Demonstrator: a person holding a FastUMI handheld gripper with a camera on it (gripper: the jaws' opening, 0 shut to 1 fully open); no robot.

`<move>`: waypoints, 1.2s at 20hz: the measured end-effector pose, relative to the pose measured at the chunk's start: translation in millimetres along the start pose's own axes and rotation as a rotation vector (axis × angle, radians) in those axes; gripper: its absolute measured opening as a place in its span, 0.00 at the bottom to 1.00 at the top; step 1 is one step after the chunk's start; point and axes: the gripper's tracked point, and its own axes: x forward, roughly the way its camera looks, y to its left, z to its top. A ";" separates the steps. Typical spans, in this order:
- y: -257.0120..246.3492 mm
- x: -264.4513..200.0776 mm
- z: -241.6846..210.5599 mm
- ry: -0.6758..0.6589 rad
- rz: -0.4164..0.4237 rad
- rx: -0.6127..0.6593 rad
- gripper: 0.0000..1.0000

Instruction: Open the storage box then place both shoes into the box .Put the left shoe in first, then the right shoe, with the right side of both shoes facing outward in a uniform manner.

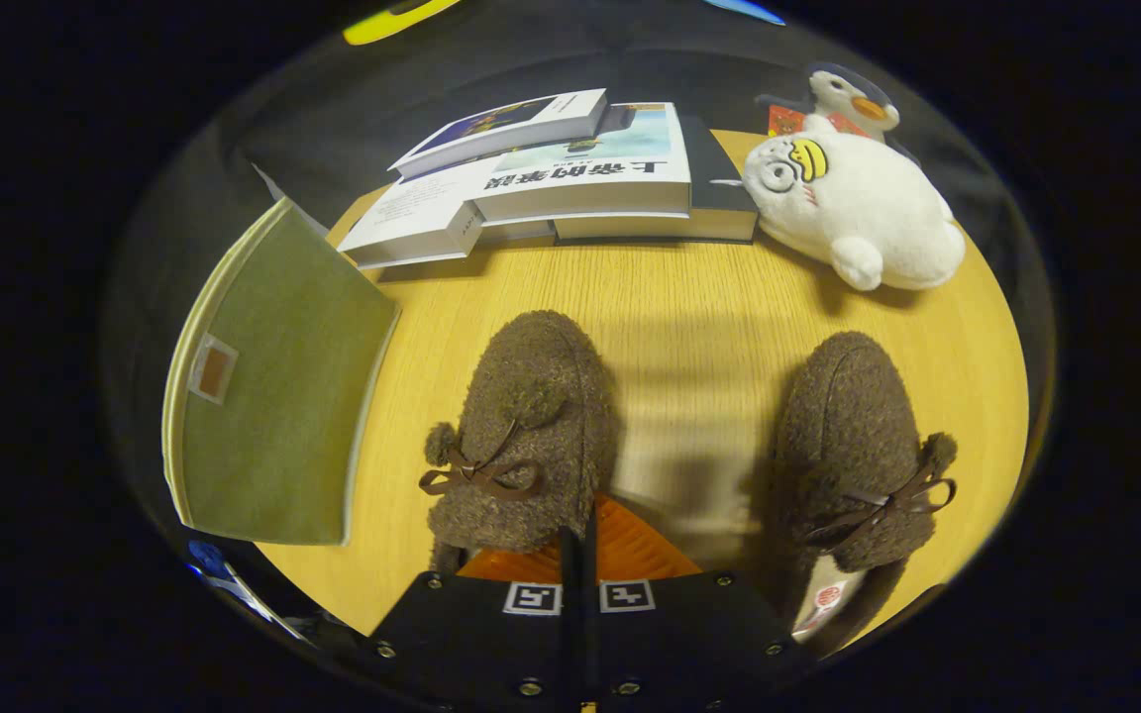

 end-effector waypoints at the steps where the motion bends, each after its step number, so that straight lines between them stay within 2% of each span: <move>1: 1.7 -0.7 -2.0 0.005 -0.002 -0.006 0.00; 4: 4.0 -17.0 -4.8 0.017 0.007 0.004 0.00; 13: 33.0 -95.9 36.1 -0.041 0.031 0.030 0.00; 18: 67.1 -129.3 58.3 -0.085 0.070 0.043 0.00; 24: 135.3 -142.9 74.5 -0.066 0.167 0.021 0.00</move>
